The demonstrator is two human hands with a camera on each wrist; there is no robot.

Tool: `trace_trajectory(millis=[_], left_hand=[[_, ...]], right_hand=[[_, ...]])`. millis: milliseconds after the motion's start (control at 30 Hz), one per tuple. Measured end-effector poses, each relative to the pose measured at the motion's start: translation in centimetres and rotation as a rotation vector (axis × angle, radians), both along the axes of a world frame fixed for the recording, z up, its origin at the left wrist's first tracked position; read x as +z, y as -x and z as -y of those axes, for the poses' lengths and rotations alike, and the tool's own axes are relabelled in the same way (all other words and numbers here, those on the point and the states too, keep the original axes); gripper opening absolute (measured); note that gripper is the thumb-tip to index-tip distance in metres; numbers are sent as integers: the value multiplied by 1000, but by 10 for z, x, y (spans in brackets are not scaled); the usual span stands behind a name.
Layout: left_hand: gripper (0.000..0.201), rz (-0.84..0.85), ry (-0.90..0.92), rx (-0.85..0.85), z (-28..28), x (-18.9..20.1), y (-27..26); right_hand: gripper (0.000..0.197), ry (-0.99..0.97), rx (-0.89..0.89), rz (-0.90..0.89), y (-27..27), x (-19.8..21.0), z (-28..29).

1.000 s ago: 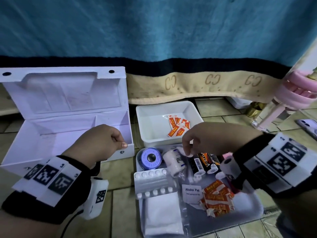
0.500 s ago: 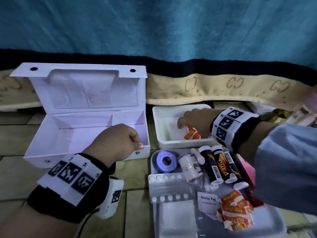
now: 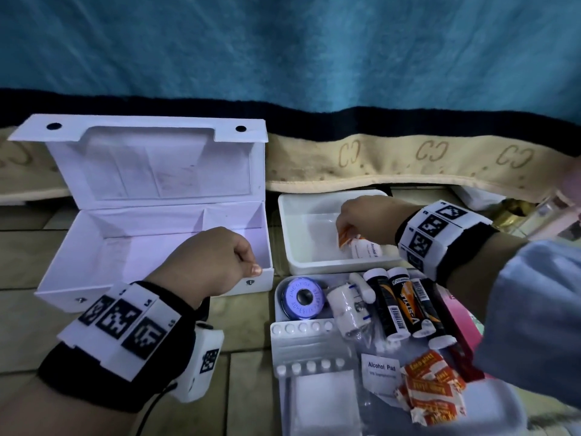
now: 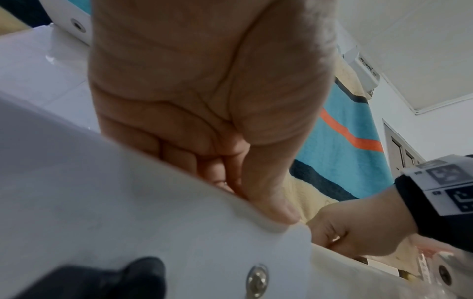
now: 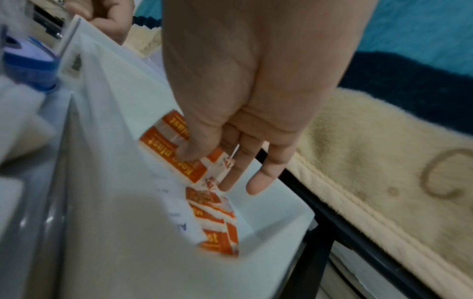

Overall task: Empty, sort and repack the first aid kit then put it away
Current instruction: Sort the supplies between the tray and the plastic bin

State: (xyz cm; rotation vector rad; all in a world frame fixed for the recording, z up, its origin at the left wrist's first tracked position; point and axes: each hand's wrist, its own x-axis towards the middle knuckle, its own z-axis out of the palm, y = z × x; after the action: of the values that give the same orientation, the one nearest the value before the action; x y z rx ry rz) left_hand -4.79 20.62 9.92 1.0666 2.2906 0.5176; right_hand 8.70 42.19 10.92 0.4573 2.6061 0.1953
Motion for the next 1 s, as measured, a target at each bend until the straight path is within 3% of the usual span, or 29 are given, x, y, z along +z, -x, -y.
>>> trace_trajectory(millis=[167, 467, 567, 767, 867, 1000], left_hand=[[12, 20, 4, 13, 0, 1, 0], [16, 15, -31, 13, 1, 1, -1], [16, 4, -31, 6, 1, 1, -1], [16, -26, -24, -6, 0, 3, -3], [17, -24, -35, 5, 2, 2, -4], [17, -50, -35, -6, 2, 2, -5]], right_hand=[[42, -14, -87, -208, -16, 25, 8], [8, 35, -246, -585, -80, 83, 36], [12, 122, -268, -508, -110, 92, 51], [15, 276, -217, -117, -145, 67, 83], [11, 296, -230, -95, -151, 40, 96], [15, 144, -155, -99, -150, 16, 115]])
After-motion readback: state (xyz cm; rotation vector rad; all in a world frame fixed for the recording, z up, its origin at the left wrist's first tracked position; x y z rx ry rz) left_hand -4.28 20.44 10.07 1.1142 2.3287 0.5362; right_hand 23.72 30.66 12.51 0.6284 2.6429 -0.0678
